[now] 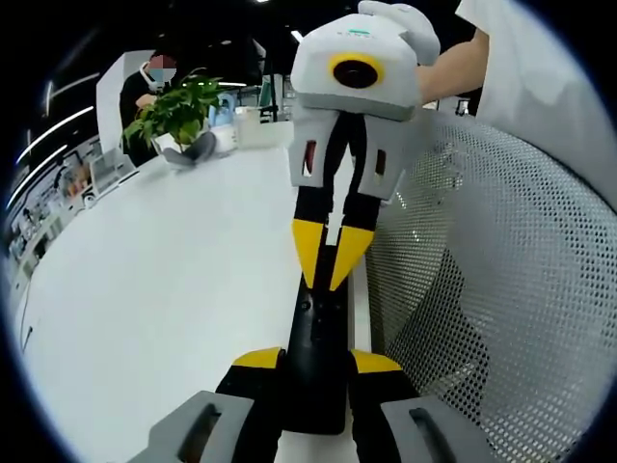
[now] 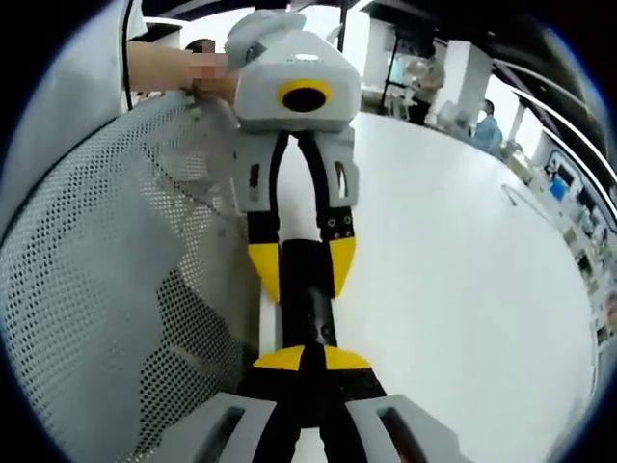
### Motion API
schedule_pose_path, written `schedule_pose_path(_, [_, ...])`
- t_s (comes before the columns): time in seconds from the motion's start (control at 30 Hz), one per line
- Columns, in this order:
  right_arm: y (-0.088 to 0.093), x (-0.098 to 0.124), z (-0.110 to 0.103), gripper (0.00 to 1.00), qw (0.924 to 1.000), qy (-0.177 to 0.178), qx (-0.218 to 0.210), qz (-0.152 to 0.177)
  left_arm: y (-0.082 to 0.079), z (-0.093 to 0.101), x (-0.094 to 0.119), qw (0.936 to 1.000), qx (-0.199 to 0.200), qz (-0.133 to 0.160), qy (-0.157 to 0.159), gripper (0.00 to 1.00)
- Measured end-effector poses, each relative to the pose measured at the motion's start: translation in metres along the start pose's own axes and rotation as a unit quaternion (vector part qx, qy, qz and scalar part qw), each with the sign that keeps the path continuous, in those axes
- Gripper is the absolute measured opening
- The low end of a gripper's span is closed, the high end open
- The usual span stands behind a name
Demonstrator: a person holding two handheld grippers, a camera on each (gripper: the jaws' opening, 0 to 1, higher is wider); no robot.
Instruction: Press the specified remote control buttons in sequence, fully releasing each button before pressing the next.
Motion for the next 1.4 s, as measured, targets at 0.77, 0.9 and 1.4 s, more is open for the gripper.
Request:
schedule_pose_path(0.77, [-0.0044,-0.003,0.0038,0.0,0.998,-0.028,-0.011,-0.056,-0.0002,-0.0003,-0.0004,1.0,-0.001,0.0,0.0,0.25])
schedule_pose_path(0.9, [-0.0007,-0.0009,0.0,0.01,0.9997,-0.007,0.001,-0.024,-0.0004,-0.0002,-0.0004,1.0,0.0,0.0,-0.001,0.25])
schedule_pose_path(1.4, [-0.0019,-0.0008,-0.0038,0.0,0.9997,0.022,0.005,0.005,-0.0007,0.0003,0.0,1.0,0.002,-0.001,-0.004,0.25])
Point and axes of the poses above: the point that each gripper's makers call its tool centre point, and the gripper's own axes: x roughly backward along the fingers, z roughly to its right, y roughly out of its underside, the point moved 5 cm from there along x, roughly backward along the fingers, and after that the axes turned 6 degrees about y, right-handed, at the moved point
